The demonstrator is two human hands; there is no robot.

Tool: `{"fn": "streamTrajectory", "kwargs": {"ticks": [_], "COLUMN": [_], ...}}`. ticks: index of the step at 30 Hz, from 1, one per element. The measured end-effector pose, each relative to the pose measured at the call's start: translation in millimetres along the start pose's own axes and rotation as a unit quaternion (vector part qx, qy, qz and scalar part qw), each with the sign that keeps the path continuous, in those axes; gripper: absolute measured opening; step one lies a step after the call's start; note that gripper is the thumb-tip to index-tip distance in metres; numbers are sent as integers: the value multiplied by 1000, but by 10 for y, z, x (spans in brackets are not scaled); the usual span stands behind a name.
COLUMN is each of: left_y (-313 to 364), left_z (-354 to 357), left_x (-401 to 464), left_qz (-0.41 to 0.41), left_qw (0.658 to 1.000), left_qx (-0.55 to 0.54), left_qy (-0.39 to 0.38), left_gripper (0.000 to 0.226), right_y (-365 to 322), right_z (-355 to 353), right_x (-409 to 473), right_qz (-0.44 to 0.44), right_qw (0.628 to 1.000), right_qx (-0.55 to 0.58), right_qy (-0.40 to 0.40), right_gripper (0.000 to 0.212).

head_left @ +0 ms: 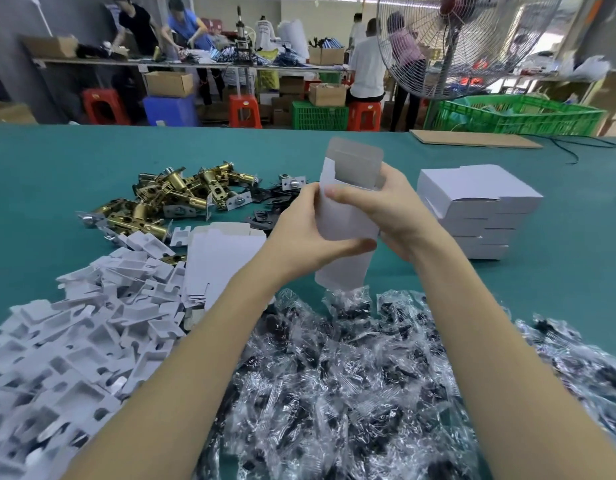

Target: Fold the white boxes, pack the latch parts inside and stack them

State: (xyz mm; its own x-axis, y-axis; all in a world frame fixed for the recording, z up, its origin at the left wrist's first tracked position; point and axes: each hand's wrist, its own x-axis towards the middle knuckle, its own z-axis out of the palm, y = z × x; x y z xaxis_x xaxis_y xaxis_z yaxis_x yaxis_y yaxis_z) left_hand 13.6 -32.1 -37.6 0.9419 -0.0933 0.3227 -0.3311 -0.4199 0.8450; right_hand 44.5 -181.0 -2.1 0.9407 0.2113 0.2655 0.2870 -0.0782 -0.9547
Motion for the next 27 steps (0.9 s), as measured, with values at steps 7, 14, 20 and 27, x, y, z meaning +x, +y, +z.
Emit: {"fn": "streamTrajectory", "kwargs": {"ticks": [7, 14, 20, 27], "left_y": [73, 66, 13, -44], "left_z": [88, 125, 101, -44], "left_x": [15, -25, -35, 28], "left_qz": [6, 30, 38, 12], "left_qw": [998, 997, 996, 994], "left_qx": [16, 12, 17, -90], "left_qy": [56, 70, 81, 64], "left_gripper": [104, 85, 56, 61], "right_y": [-125, -196, -167, -28], "right_z": [88, 166, 103, -245], "right_x": [13, -22, 1, -21], "right_qz": [101, 62, 34, 6], "right_qw": [987, 997, 999, 990], "right_qx": [116, 36, -23, -104], "right_qy": [47, 5, 21, -92], "right_gripper": [32, 27, 23, 40]}}
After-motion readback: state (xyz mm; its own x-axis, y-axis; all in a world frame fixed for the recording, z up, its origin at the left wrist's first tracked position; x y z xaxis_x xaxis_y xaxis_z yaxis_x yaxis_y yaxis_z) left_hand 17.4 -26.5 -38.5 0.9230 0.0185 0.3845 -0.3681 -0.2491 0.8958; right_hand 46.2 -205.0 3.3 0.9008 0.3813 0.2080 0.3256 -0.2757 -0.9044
